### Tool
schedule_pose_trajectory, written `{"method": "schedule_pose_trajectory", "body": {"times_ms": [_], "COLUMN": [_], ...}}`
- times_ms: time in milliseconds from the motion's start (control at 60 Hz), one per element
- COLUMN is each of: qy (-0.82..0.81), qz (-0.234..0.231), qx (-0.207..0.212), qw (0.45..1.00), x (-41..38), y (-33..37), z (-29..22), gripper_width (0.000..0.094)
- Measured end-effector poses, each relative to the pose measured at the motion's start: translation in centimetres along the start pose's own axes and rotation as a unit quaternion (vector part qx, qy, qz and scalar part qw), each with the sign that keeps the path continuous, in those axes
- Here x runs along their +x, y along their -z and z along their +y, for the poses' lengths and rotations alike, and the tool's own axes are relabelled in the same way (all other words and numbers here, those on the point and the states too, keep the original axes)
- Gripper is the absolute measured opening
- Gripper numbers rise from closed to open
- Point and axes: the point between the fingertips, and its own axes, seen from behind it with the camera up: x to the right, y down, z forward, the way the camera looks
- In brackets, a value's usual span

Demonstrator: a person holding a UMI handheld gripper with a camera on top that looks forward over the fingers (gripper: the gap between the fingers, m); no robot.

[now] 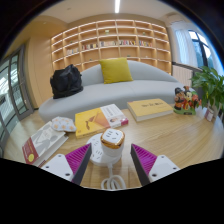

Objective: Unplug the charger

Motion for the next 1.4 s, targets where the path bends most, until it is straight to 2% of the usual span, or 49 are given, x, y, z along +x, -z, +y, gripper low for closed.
{"method": "schedule_pose_trajectory", "body": {"times_ms": [133,217,433,733,767,850,917,1017,1117,1283,1400], "qy": [0.018,0.026,0.017,0.021,0.026,0.097,0.068,0.066,0.068,0.033,0.032], "qz": [0.032,0.050,0.056,0.047,0.045,0.065,0.025,0.019,0.031,0.040,0.027], "qx": [0.003,0.023,0.048,0.075,0.110,0.220,0.246,0.271,0.246,0.099,0.028], "qw": [0.999,0.998,0.997,0.996,0.993,0.968,0.967,0.960,0.966,0.994,0.999], "x": [0.3,1.0,1.0,0.6,0.5,-0.1,-1.7,-0.4,3.1,9.4,11.4], "y": [-2.5,-3.3,-3.2,-2.8,-1.9,2.6,5.6,9.2,8.9,4.3,2.5], "z": [-0.5,-1.1,-1.6,-2.6,-4.3,-12.2,-16.6,-21.4,-19.3,-7.7,-1.0], "gripper_width": [0.0684,0.0431,0.0272,0.0257,0.0256,0.0254,0.0254,0.0252,0.0251,0.0258,0.0331]}}
